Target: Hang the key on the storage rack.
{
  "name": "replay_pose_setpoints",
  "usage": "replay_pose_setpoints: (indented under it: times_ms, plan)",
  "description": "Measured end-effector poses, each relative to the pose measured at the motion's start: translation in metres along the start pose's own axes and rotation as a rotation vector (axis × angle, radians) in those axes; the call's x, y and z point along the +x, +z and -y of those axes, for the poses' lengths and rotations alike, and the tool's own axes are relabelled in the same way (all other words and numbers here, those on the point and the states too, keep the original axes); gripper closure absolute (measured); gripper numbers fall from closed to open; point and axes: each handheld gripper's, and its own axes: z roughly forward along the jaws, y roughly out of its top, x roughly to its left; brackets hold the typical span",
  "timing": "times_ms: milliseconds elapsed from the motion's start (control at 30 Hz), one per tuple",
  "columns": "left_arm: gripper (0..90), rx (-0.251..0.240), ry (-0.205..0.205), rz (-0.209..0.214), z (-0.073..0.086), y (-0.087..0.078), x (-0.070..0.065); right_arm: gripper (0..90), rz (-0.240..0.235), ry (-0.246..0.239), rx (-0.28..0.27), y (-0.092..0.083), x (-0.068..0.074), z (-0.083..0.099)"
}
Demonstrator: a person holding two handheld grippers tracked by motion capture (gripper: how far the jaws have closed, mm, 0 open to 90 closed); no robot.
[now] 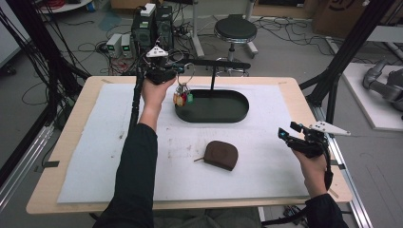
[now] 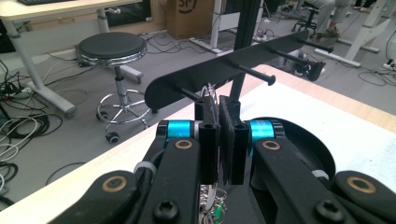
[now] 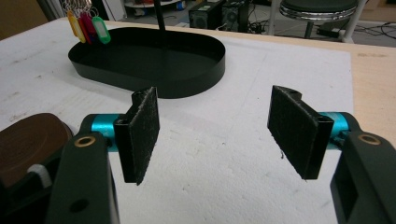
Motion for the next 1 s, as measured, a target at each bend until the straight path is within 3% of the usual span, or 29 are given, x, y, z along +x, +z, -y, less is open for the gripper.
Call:
replay_pose_setpoints:
  times_ms: [233,533,633,700,767,1000]
  plan:
    - [86.3,-0.026,-0.025,-0.012,0.007,0.0,0.004,34.7,-0.004,-0.005,-0.001,0.001,0.001,0.0]
    - [84.9,-0.023,-0.038,-0.032,0.012,0.0,0.004,34.7,-0.011,-0.017,0.004,0.004,0.004,-0.002]
    - [73.5,-0.01,-0.024,-0.061,0.011,-0.004,0.003,34.6,-0.015,-0.025,0.005,0.006,0.005,-0.003]
    - [64.1,0.012,0.012,-0.087,0.011,-0.007,0.001,34.7,-0.015,-0.028,0.008,0.007,0.006,-0.003]
    - [46.4,0.027,0.012,-0.107,0.011,-0.011,-0.001,34.6,-0.017,-0.03,0.012,0.009,0.006,-0.003]
    - [37.7,0.001,0.096,-0.117,0.019,-0.046,-0.016,34.5,-0.016,-0.038,0.008,0.012,0.008,-0.007]
